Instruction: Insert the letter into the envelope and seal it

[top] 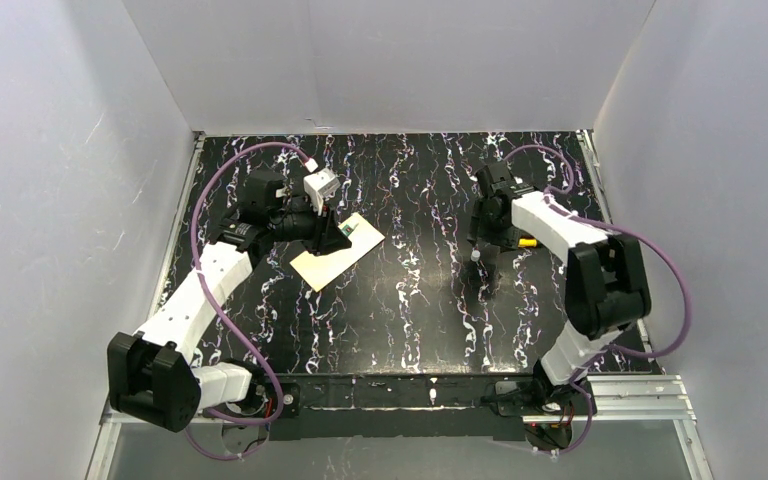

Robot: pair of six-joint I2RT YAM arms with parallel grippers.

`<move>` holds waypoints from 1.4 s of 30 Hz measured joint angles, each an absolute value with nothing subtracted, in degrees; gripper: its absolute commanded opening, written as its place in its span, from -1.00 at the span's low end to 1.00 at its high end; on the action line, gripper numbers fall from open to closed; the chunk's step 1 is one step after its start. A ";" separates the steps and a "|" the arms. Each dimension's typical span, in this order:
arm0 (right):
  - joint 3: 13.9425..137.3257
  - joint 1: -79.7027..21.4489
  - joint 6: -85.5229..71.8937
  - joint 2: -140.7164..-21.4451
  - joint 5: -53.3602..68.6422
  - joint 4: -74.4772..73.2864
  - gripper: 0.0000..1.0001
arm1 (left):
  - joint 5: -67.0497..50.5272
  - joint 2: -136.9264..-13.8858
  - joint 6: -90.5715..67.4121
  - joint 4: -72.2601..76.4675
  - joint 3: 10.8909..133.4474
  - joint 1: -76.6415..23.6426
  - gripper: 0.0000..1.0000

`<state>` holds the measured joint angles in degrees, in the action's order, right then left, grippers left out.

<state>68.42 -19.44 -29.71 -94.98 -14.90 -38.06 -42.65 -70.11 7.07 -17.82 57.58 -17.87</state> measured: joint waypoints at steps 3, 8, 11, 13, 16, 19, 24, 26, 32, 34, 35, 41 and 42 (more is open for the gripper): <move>69.47 -19.46 -29.52 -99.07 -14.46 -38.02 0.34 | -42.70 -70.11 7.42 -18.11 57.58 -17.89 -1.00; 70.76 -19.44 -28.99 -102.67 -13.23 -38.59 0.20 | -42.70 -70.13 7.88 -18.26 57.58 -18.00 -1.00; 71.20 -19.44 -28.27 -103.09 -12.36 -39.31 0.08 | -42.83 -70.50 7.97 -18.26 57.58 -18.11 -1.00; 71.92 -19.46 -27.97 -103.92 -11.66 -39.35 0.02 | -42.83 -71.09 7.97 -18.26 57.58 -18.13 -1.00; 72.79 -19.46 -27.55 -105.41 -10.83 -39.53 -0.01 | -42.81 -71.83 8.19 -18.28 57.58 -18.13 -1.00; 72.88 -19.46 -27.18 -106.04 -10.24 -40.07 -0.02 | -42.72 -71.94 8.60 -18.41 57.58 -18.13 -1.00; 73.19 -19.46 -26.72 -106.17 -9.89 -40.58 -0.15 | -42.59 -71.94 8.97 -18.46 57.58 -18.13 -1.00; 73.63 -19.46 -26.65 -106.37 -9.80 -40.58 -0.19 | -42.57 -71.94 8.99 -18.46 57.58 -18.13 -1.00; 73.78 -19.46 -26.24 -106.83 -8.91 -40.58 -0.32 | -42.54 -71.94 8.99 -18.46 57.58 -18.15 -1.00; 73.82 -19.46 -26.04 -106.98 -8.80 -40.58 -0.39 | -42.57 -71.94 8.97 -18.46 57.58 -18.15 -1.00; 73.84 -19.46 -25.89 -107.00 -8.78 -40.56 -0.46 | -42.57 -71.94 8.97 -18.44 57.58 -18.15 -1.00; 74.56 -19.46 -25.26 -107.22 -7.73 -40.58 -0.86 | -42.54 -71.94 8.95 -18.44 57.58 -18.37 -1.00; 74.72 -19.46 -25.21 -107.22 -7.22 -40.66 -0.90 | -42.54 -71.94 8.93 -18.44 57.60 -18.46 -1.00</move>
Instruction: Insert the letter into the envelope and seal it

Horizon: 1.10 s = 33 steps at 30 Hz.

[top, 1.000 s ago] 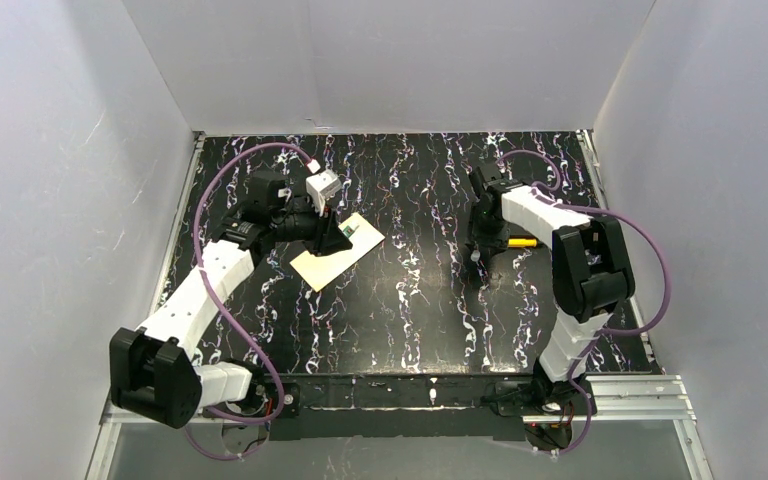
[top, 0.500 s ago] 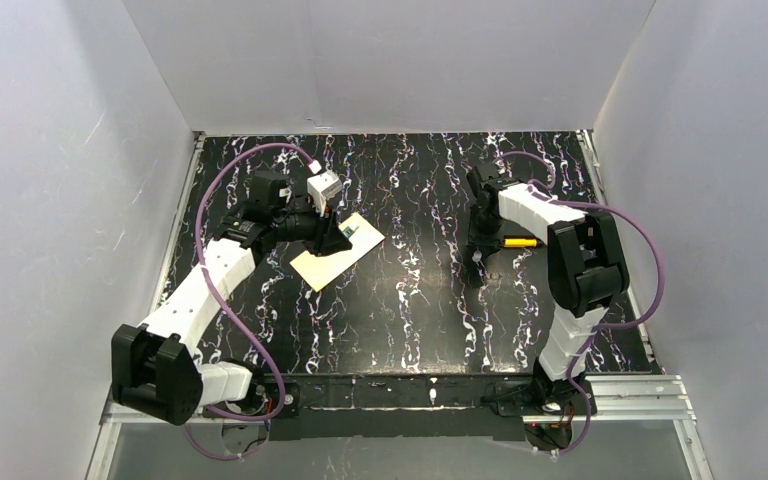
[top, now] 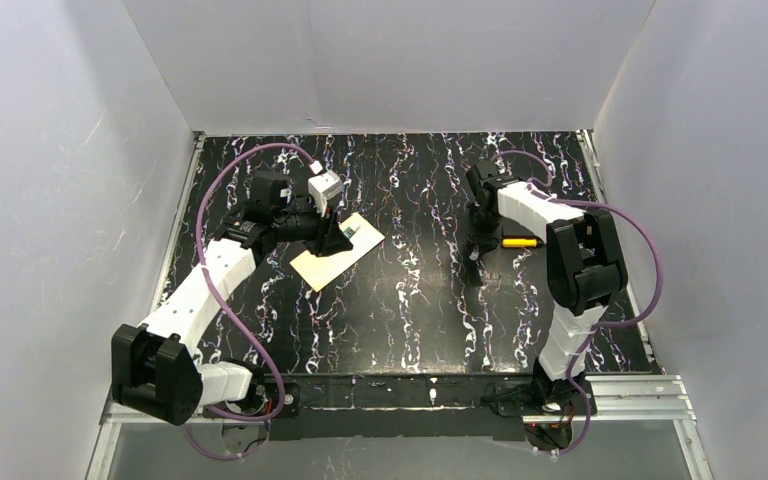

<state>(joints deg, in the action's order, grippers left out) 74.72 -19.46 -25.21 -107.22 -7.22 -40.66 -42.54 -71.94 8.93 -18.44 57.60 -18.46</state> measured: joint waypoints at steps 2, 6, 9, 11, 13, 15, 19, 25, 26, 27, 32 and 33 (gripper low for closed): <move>75.48 -19.46 -24.99 -107.20 -5.63 -40.97 -0.91 | -42.54 -71.94 8.88 -18.44 57.65 -18.59 -1.00; 77.54 -19.44 -23.99 -105.62 2.33 -40.45 -0.96 | -42.61 -71.94 8.73 -18.37 58.26 -18.96 -1.00; 78.91 -19.25 -23.88 -101.93 13.26 -37.74 -0.96 | -42.78 -71.94 8.73 -18.24 59.16 -19.29 -1.00; 78.98 -19.22 -25.45 -98.96 21.45 -33.91 -0.96 | -43.22 -71.94 8.99 -18.15 59.94 -19.59 -1.00; 78.37 -19.35 -29.08 -95.48 29.98 -27.05 -0.96 | -43.99 -71.94 9.56 -18.04 60.64 -19.77 -1.00; 77.47 -19.86 -32.99 -92.44 35.77 -20.47 -0.96 | -44.49 -71.94 10.81 -18.33 61.71 -19.92 -1.00; 76.88 -22.90 -40.23 -88.47 43.64 -9.69 -0.95 | -45.56 -72.44 15.14 -19.68 65.93 -20.45 -1.00; 76.62 -28.12 -46.26 -88.07 49.21 -3.09 -0.95 | -45.58 -74.19 22.02 -20.80 70.30 -22.00 -1.00; 76.60 -28.25 -46.92 -88.09 49.60 -2.42 -0.95 | -45.56 -74.56 22.92 -21.26 70.57 -22.20 -1.00; 76.60 -28.21 -47.66 -88.07 49.89 -1.78 -0.95 | -45.50 -74.87 23.70 -21.56 70.67 -22.26 -1.00; 76.71 -27.77 -48.42 -88.12 51.07 -1.32 -0.95 | -45.45 -75.70 25.74 -22.79 70.98 -22.26 -1.00; 76.86 -27.75 -48.12 -88.18 51.18 -1.72 -0.95 | -45.47 -75.70 25.96 -22.85 70.98 -22.26 -1.00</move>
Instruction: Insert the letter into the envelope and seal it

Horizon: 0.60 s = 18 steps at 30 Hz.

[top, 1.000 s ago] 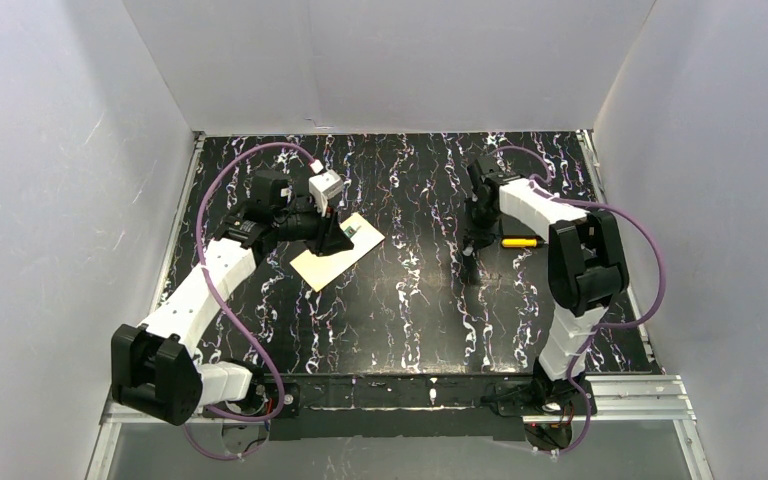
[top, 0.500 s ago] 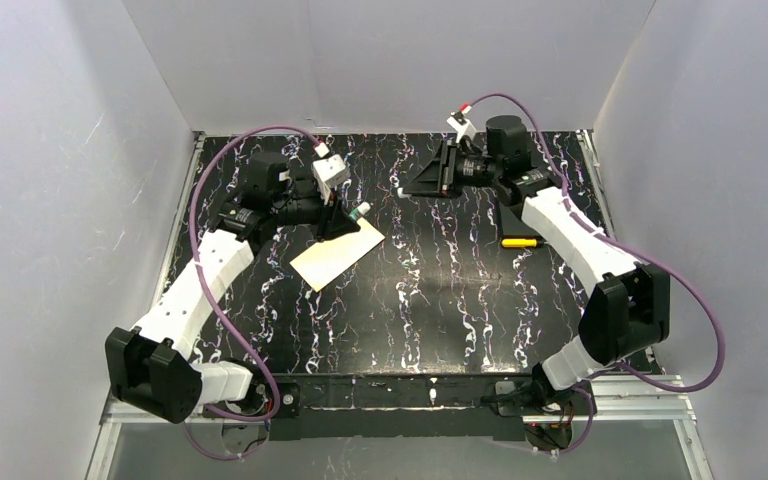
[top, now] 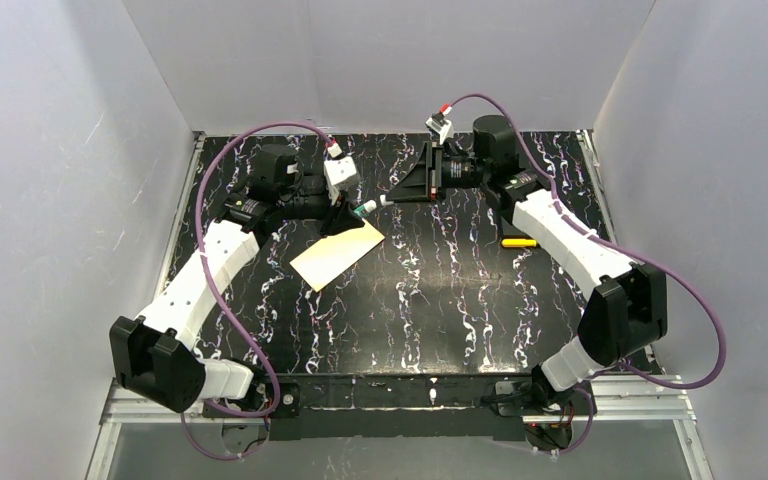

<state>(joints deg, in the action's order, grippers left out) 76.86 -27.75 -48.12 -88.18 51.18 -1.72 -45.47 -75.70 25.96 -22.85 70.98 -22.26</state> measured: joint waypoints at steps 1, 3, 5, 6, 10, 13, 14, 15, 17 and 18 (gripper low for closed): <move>77.28 -27.77 -47.70 -88.29 51.22 -2.63 -0.95 | -45.47 -75.70 26.06 -22.85 71.00 -22.26 -1.00; 78.15 -27.77 -46.57 -88.60 51.27 -4.21 -0.95 | -45.47 -75.70 26.30 -22.90 71.00 -22.26 -1.00; 78.70 -27.77 -45.65 -88.75 51.24 -5.48 -0.95 | -45.45 -75.70 26.52 -22.96 71.00 -22.26 -1.00; 78.91 -27.77 -45.21 -88.79 51.27 -6.09 -0.95 | -45.45 -75.70 26.63 -22.96 71.00 -22.26 -1.00; 79.18 -27.77 -44.49 -89.41 51.22 -7.05 -0.95 | -45.52 -75.70 26.83 -22.98 71.02 -22.26 -1.00; 79.48 -27.94 -44.34 -90.37 51.18 -7.42 -0.95 | -45.74 -75.70 26.83 -22.96 71.09 -22.26 -1.00; 79.55 -28.03 -44.34 -90.56 51.18 -7.55 -0.95 | -45.89 -75.70 26.81 -22.96 71.11 -22.26 -1.00; 79.68 -28.10 -44.34 -90.83 51.18 -7.68 -0.95 | -45.91 -75.70 26.81 -22.96 71.11 -22.26 -1.00; 79.83 -28.25 -44.40 -91.13 51.20 -7.62 -0.95 | -45.93 -75.70 26.81 -22.96 71.11 -22.26 -1.00; 79.83 -28.34 -44.53 -91.20 51.20 -7.57 -0.95 | -45.98 -75.70 26.81 -22.96 71.11 -22.26 -1.00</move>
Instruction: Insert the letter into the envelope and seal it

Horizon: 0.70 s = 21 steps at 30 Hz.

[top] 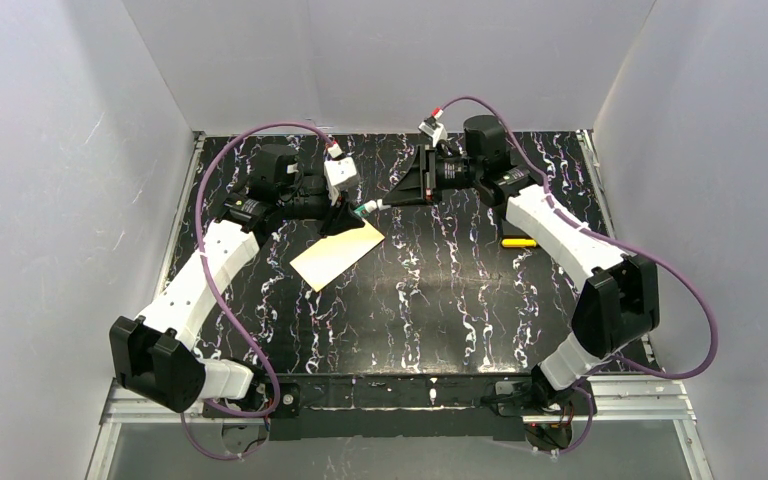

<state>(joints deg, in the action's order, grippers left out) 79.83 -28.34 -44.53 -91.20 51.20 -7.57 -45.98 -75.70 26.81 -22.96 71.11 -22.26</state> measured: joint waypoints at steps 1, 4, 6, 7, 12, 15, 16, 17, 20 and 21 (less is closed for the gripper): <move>79.83 -28.51 -44.73 -91.24 51.22 -7.53 -0.95 | -46.02 -75.70 26.81 -22.96 71.11 -22.26 -1.00; 79.85 -28.93 -45.04 -91.24 51.22 -7.33 -0.95 | -46.35 -75.70 26.72 -22.92 71.11 -22.28 -1.00; 80.03 -29.30 -45.25 -91.26 51.22 -7.07 -0.95 | -46.65 -75.70 26.55 -22.76 71.13 -22.33 -1.00; 80.07 -29.41 -45.32 -91.26 51.22 -6.85 -0.95 | -46.78 -75.70 26.48 -22.79 71.16 -22.33 -1.00; 80.12 -29.69 -46.44 -91.26 51.24 -5.39 -0.95 | -47.27 -75.70 26.30 -22.74 71.33 -22.37 -1.00; 80.12 -29.76 -46.98 -91.26 51.29 -4.71 -0.95 | -47.57 -75.70 26.11 -22.61 71.33 -22.39 -1.00; 80.12 -29.76 -47.07 -91.26 51.31 -4.58 -0.95 | -47.62 -75.70 26.06 -22.52 71.35 -22.41 -1.00; 80.12 -29.76 -47.22 -91.26 51.33 -4.51 -0.95 | -47.66 -75.70 26.00 -22.39 71.37 -22.41 -1.00; 80.12 -29.76 -47.64 -91.26 51.40 -4.47 -0.95 | -47.86 -75.70 25.96 -22.33 71.42 -22.41 -1.00; 80.12 -29.76 -47.66 -91.26 51.48 -4.47 -0.95 | -47.97 -75.70 25.98 -22.33 71.42 -22.41 -1.00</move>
<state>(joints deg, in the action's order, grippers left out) 80.12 -29.76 -47.66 -91.26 51.48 -4.47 -47.97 -75.70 25.98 -22.33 71.42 -22.41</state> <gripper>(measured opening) 0.308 0.207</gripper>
